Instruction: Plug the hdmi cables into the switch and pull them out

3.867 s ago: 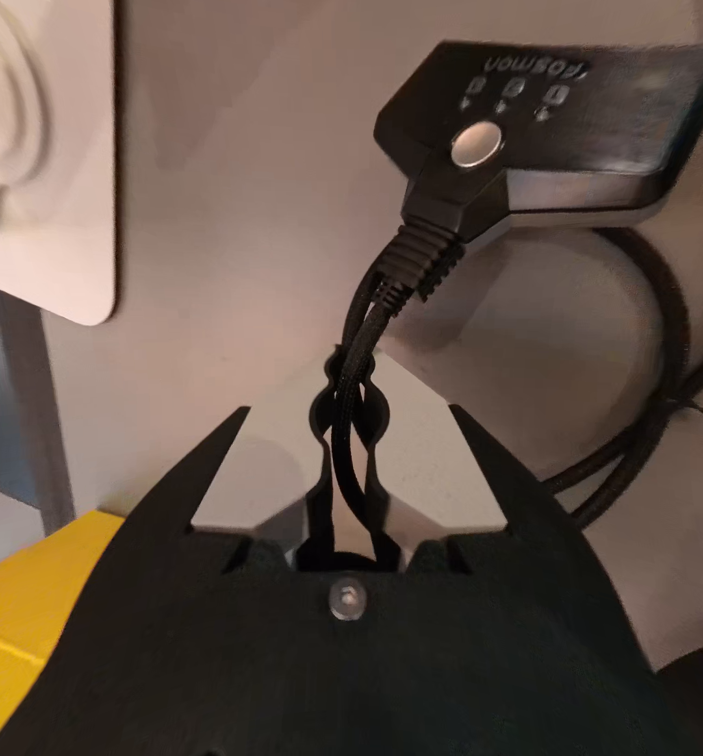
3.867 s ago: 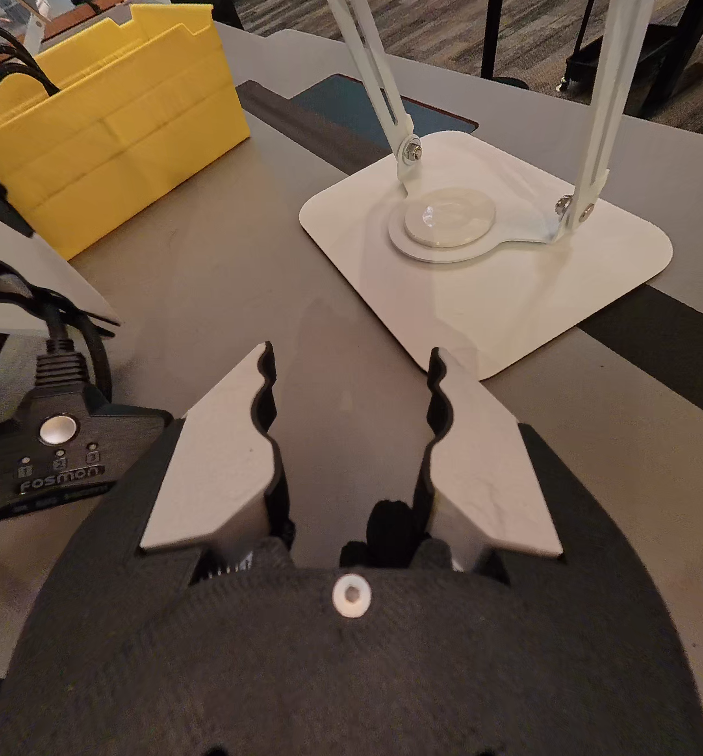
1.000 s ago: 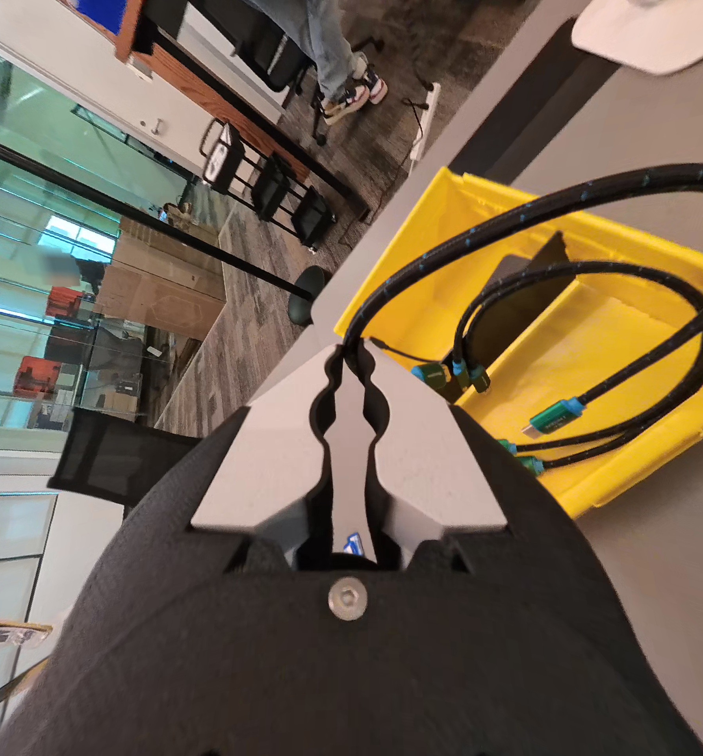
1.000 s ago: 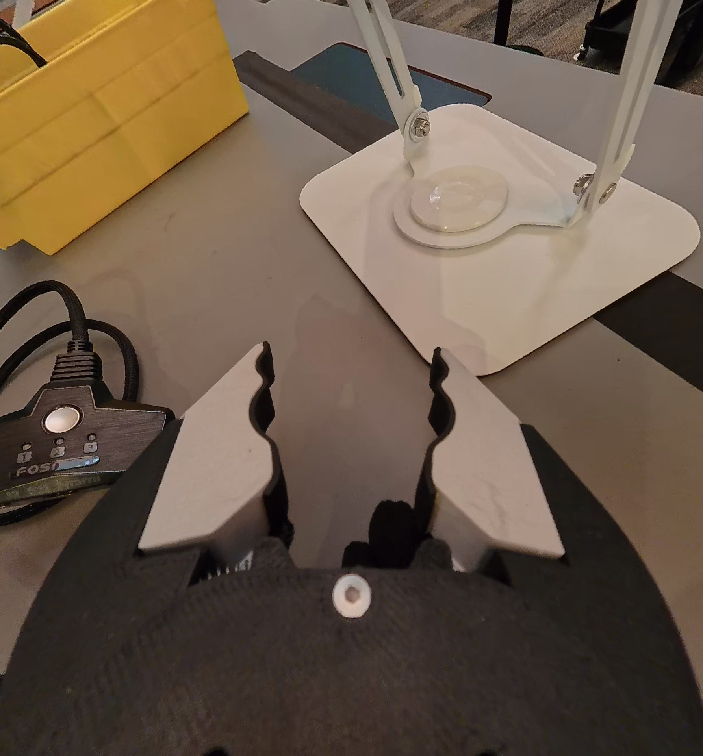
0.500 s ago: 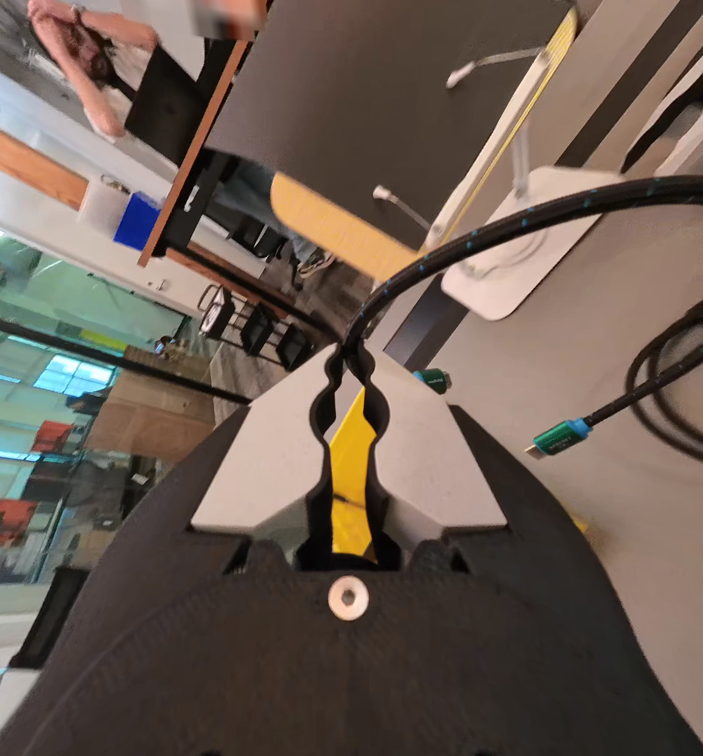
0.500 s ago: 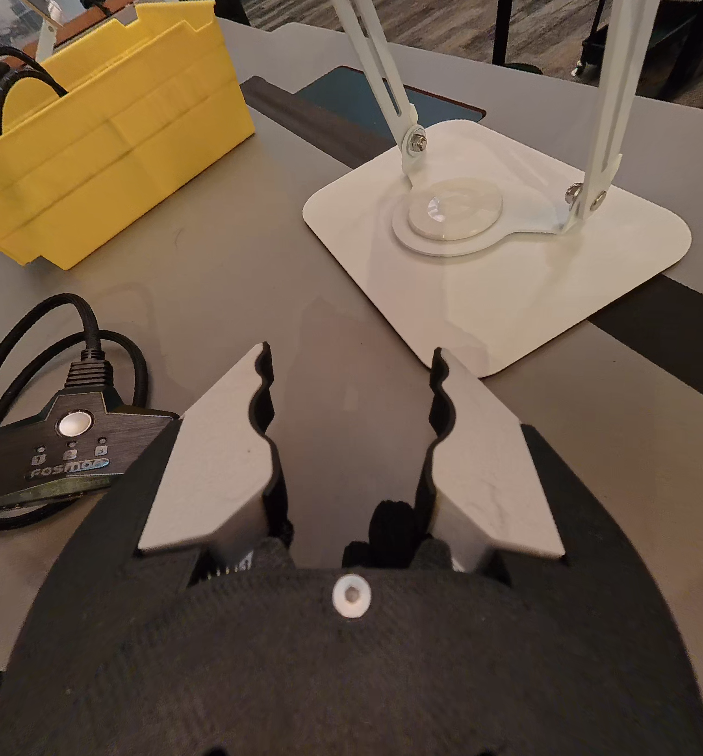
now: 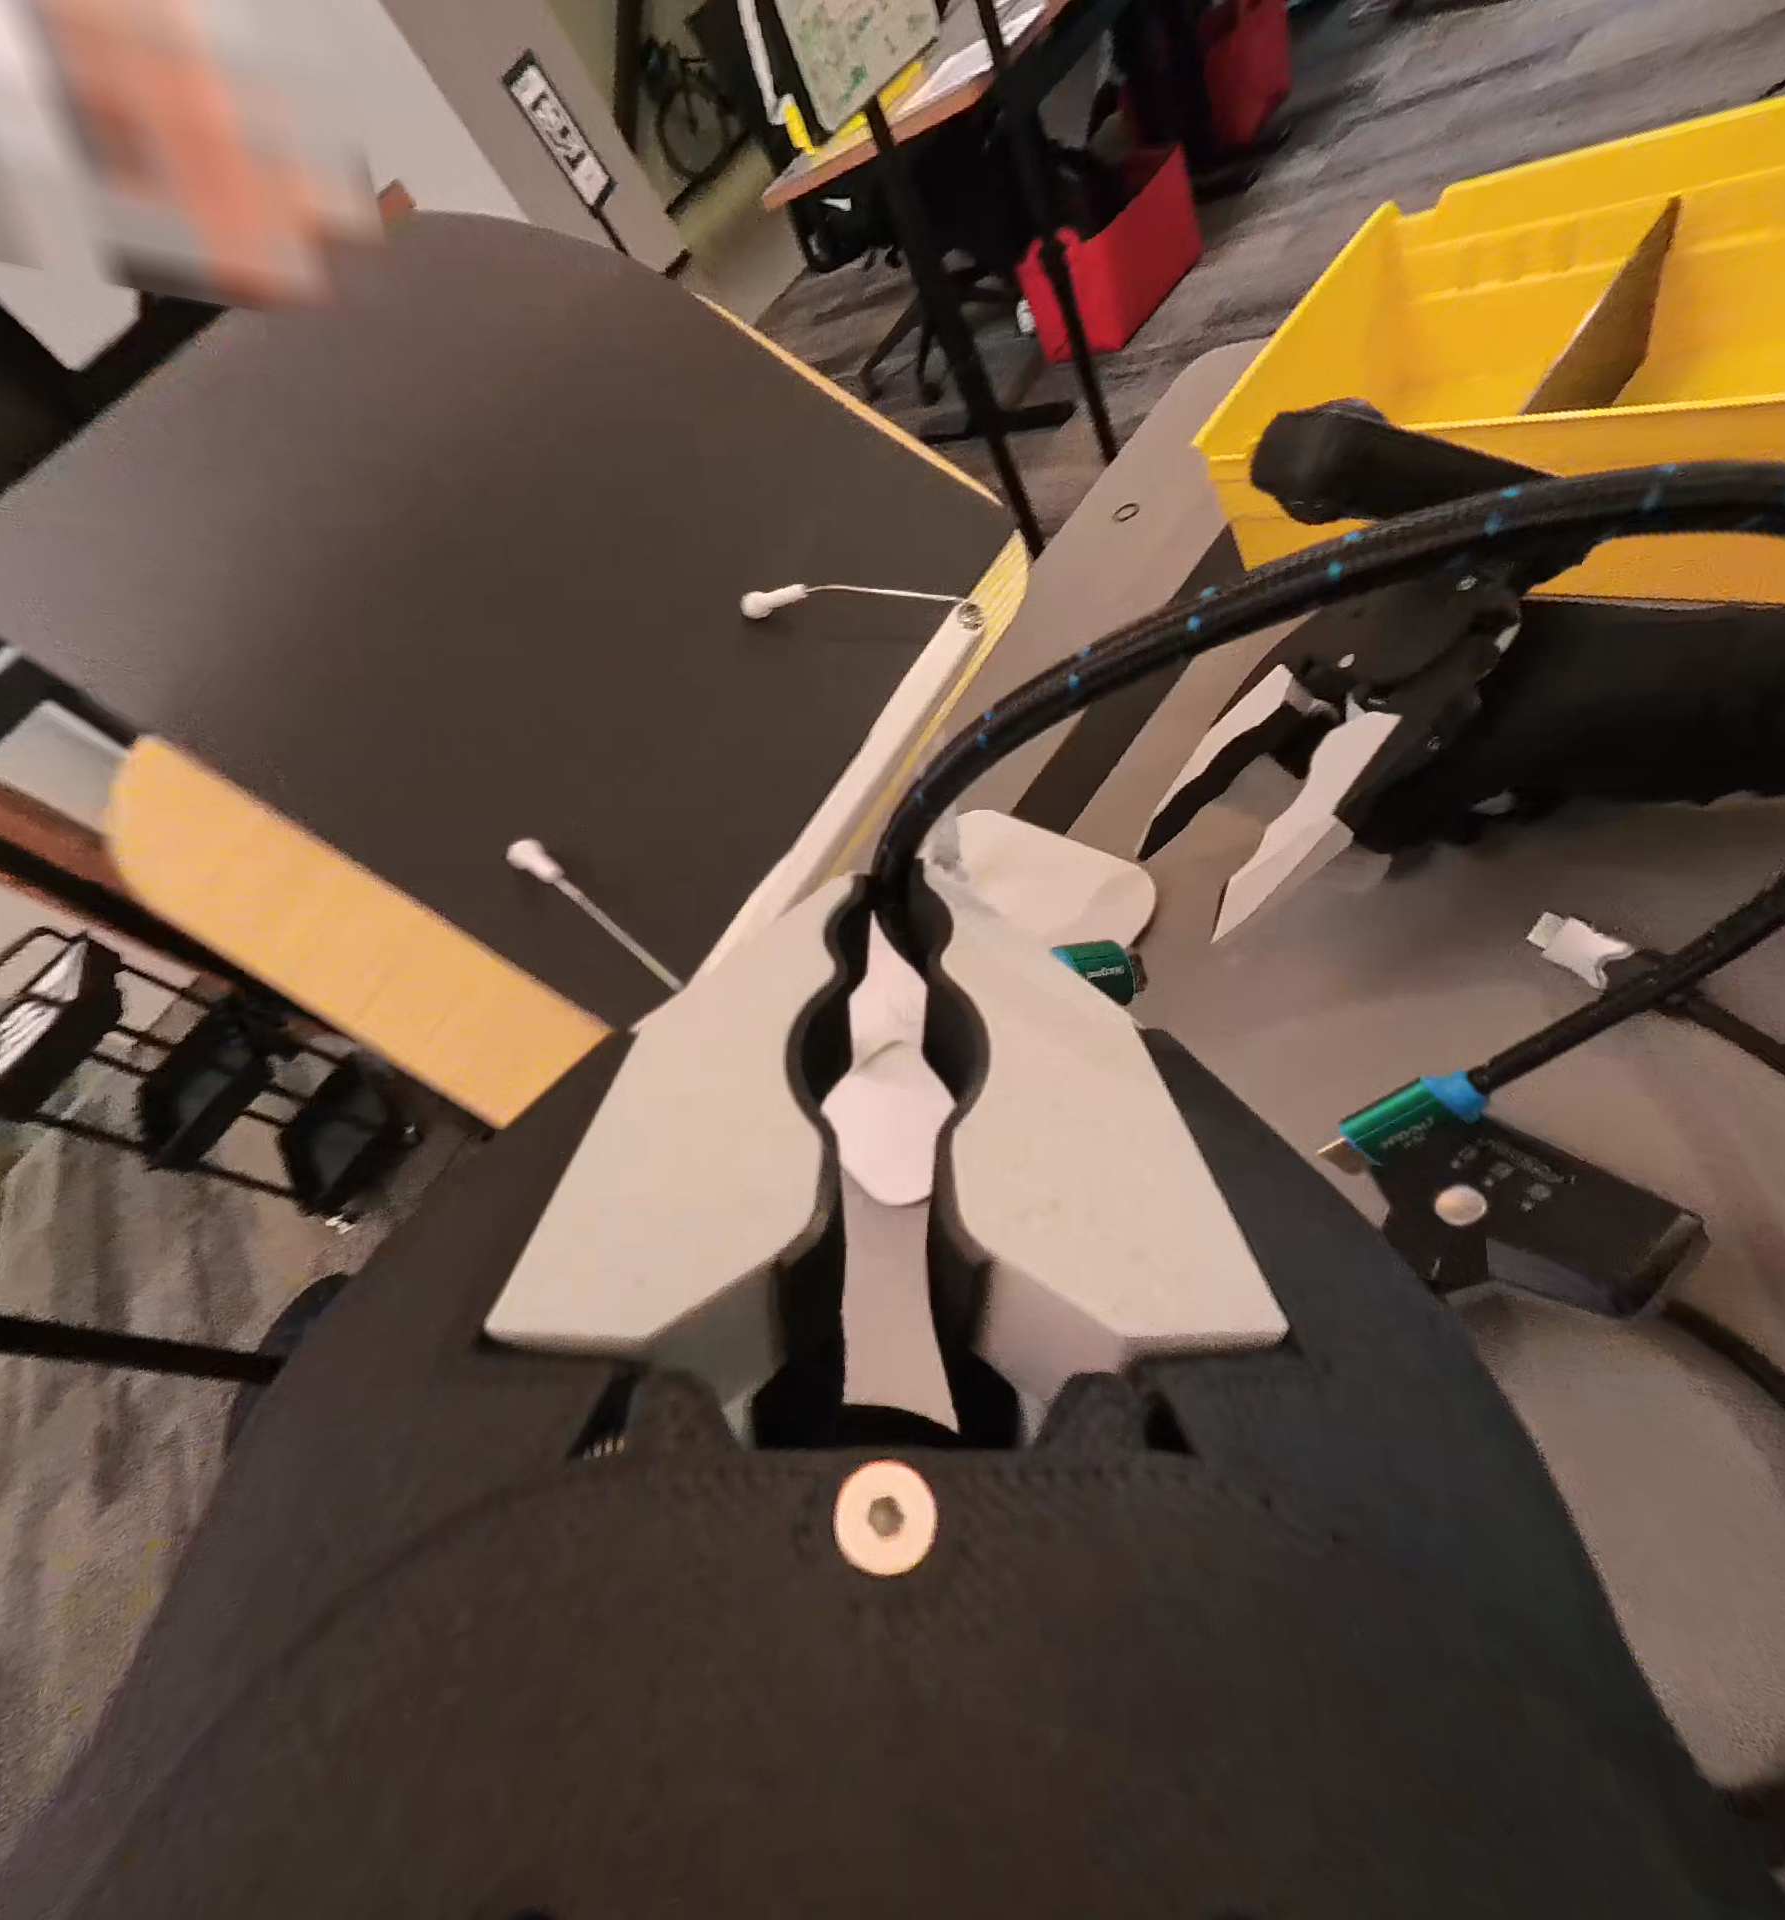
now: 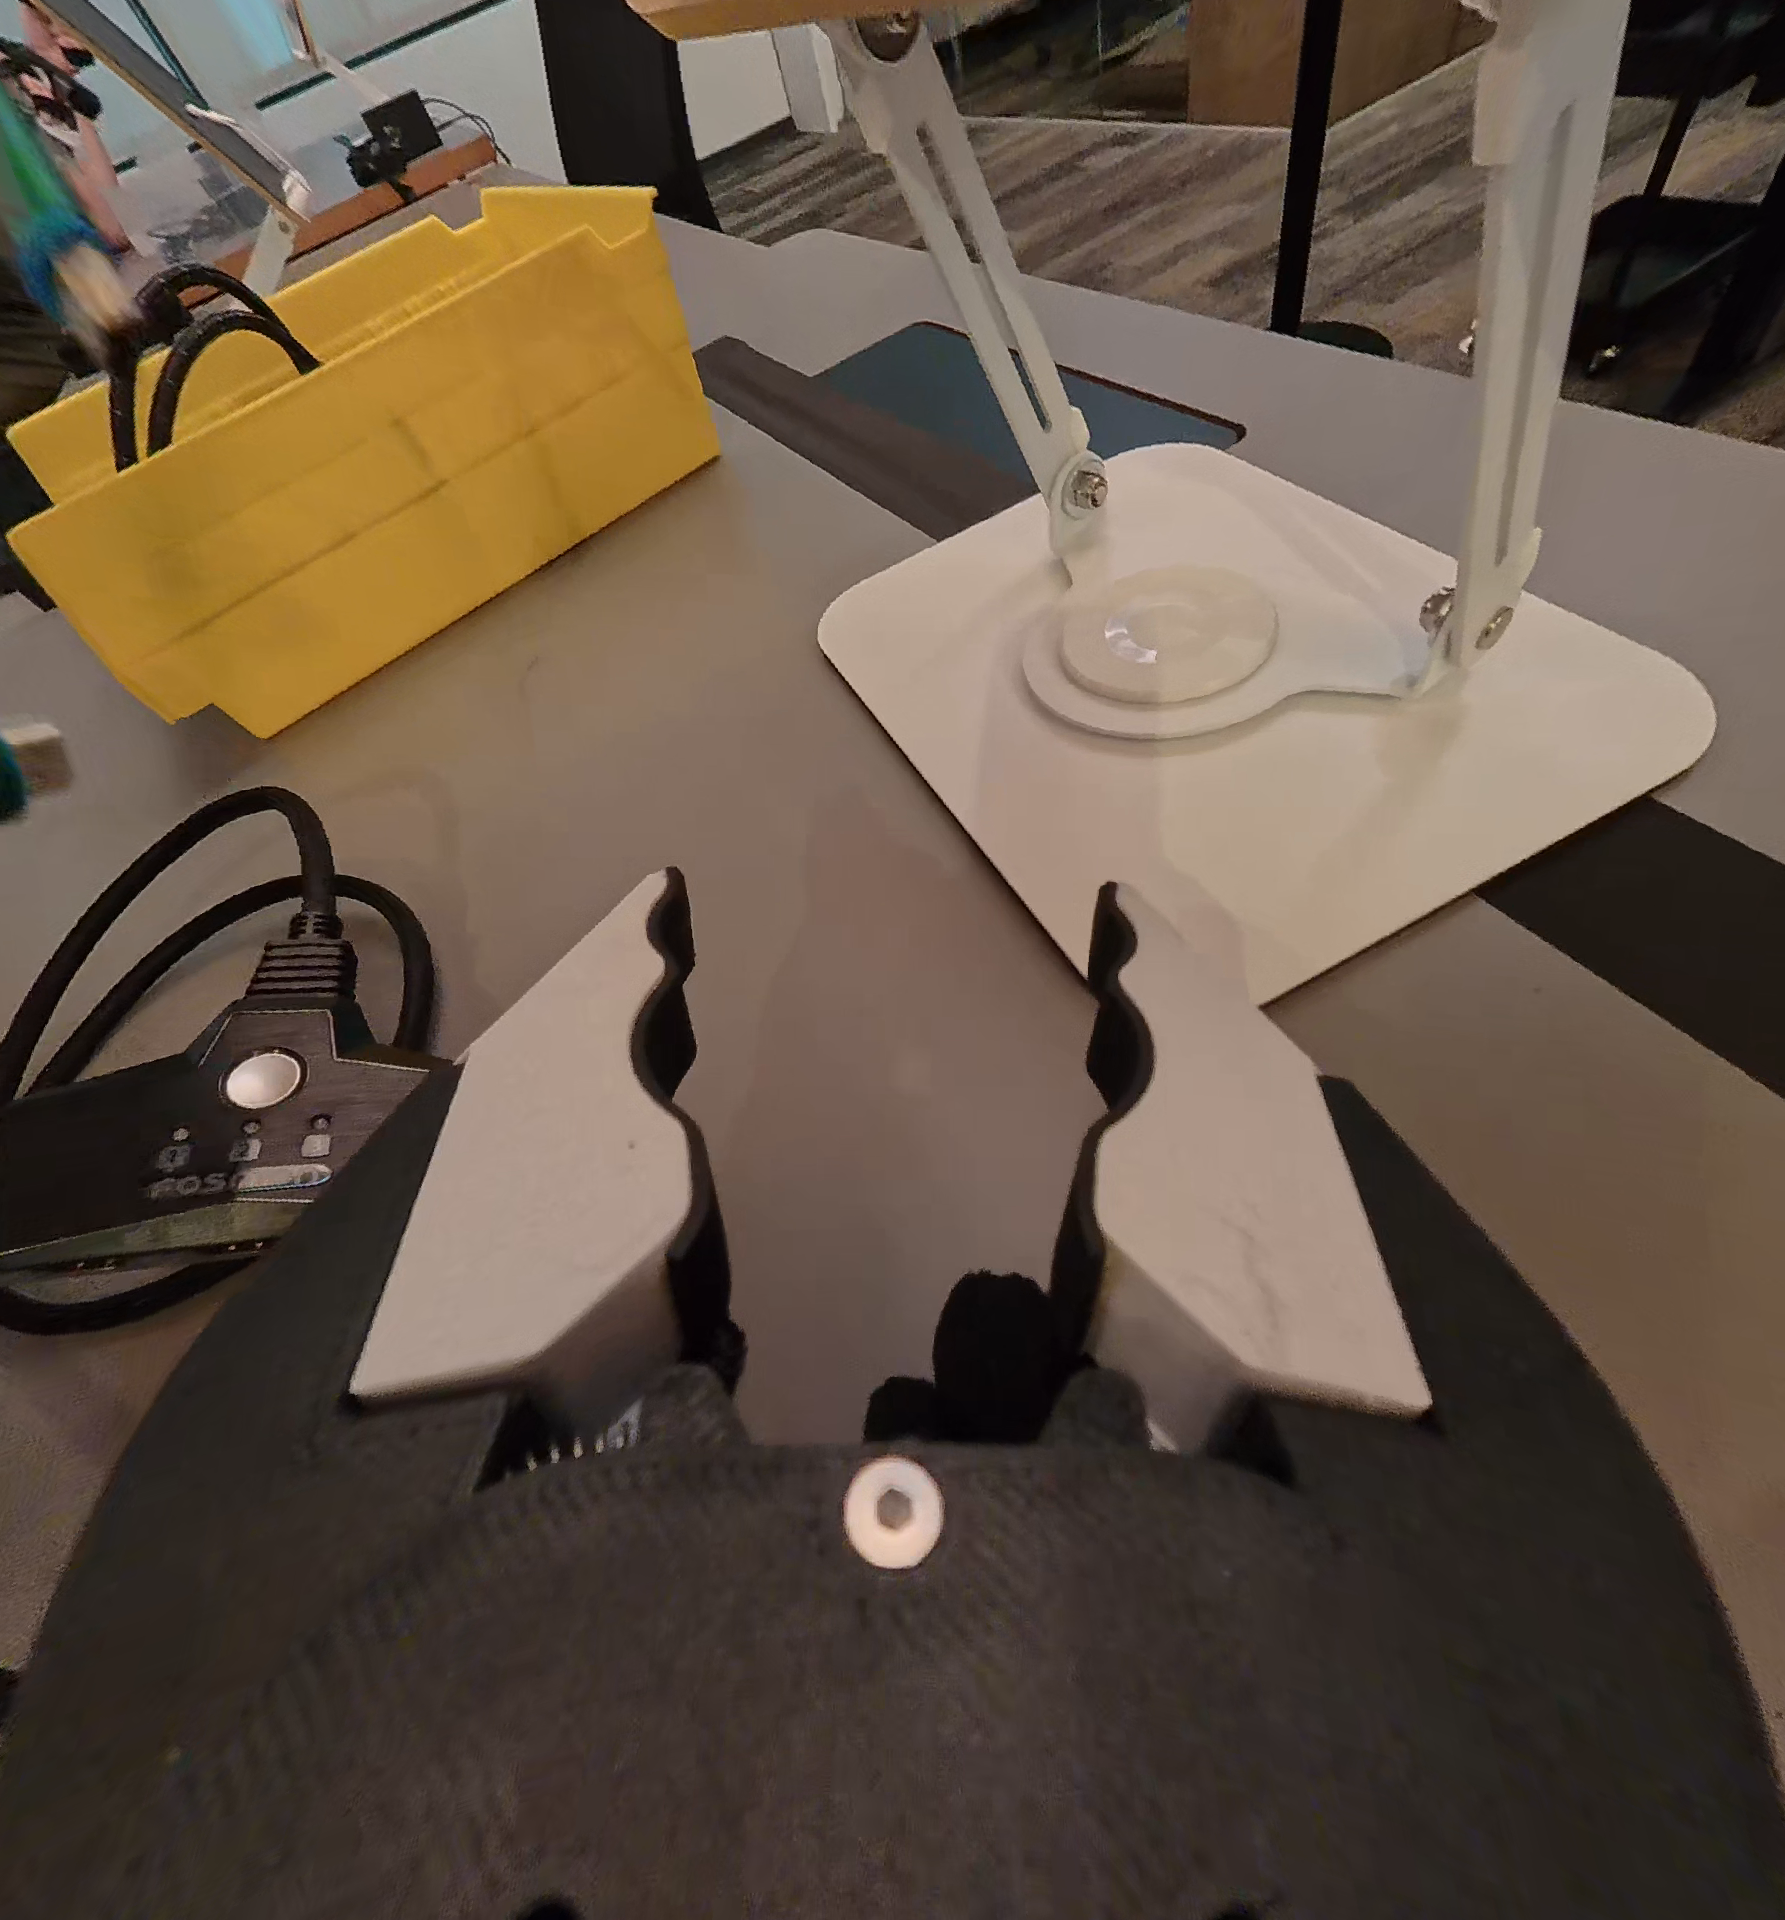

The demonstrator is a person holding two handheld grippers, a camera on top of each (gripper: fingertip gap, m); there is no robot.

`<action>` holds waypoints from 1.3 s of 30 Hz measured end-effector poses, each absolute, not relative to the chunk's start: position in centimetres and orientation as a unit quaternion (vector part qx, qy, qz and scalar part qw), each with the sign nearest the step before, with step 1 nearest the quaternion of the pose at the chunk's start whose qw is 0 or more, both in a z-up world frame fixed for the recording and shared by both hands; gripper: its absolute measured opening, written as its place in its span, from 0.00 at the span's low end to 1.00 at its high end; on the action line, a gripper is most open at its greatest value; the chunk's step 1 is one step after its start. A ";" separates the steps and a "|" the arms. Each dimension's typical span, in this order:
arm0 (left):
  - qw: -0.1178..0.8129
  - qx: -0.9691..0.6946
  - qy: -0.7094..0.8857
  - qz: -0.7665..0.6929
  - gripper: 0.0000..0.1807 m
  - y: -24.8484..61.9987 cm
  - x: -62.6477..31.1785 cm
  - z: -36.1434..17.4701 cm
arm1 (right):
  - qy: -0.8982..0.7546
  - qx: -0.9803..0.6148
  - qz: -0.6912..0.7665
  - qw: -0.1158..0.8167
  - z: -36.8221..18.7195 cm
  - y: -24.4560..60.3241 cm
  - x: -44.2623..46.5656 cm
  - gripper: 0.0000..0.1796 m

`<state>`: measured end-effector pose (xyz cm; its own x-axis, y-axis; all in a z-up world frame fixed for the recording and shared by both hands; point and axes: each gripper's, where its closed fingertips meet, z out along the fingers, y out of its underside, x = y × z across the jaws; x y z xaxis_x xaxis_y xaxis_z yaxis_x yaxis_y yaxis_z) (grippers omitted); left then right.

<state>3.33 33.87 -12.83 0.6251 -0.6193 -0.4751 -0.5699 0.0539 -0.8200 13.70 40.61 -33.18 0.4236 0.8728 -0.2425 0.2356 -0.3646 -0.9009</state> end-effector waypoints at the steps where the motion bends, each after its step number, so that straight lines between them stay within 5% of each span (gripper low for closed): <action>1: 0.580 -0.687 0.437 -0.030 0.02 34.4 4.1 -13.5 | -0.380 -0.731 0.382 0.419 -33.1 40.5 13.6 0.42; 18: 0.567 -0.684 0.425 -0.175 0.03 37.6 7.9 -20.1 | -0.422 -0.714 0.376 0.413 -33.4 39.4 12.1 0.39; 39: 0.584 -0.678 0.416 -0.160 0.03 37.7 7.8 -20.0 | -0.460 -0.690 0.376 0.412 -32.0 37.7 11.6 0.25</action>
<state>7.81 37.66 -20.04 0.6020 -0.7519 -0.2688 -0.3774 0.0288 -0.9256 11.64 37.72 -32.01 0.2932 0.9457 -0.1404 0.3253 -0.2368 -0.9155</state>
